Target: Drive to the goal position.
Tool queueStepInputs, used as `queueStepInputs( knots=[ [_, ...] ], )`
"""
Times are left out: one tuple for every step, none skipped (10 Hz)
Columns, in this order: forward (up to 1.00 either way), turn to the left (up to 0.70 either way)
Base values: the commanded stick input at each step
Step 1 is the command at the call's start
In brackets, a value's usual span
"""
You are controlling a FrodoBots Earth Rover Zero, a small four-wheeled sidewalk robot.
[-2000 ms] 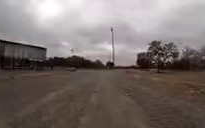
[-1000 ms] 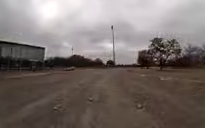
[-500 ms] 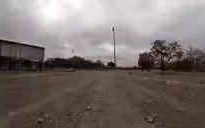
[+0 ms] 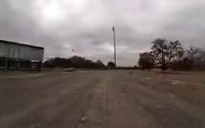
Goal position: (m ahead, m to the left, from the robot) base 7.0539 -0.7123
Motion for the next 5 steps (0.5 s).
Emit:
queueStepInputs(
  knots=[
    [0.70,-0.01],
    [0.70,-0.01],
    [0.70,-0.01],
    [0.70,-0.01],
    [0.70,-0.01]
  ],
)
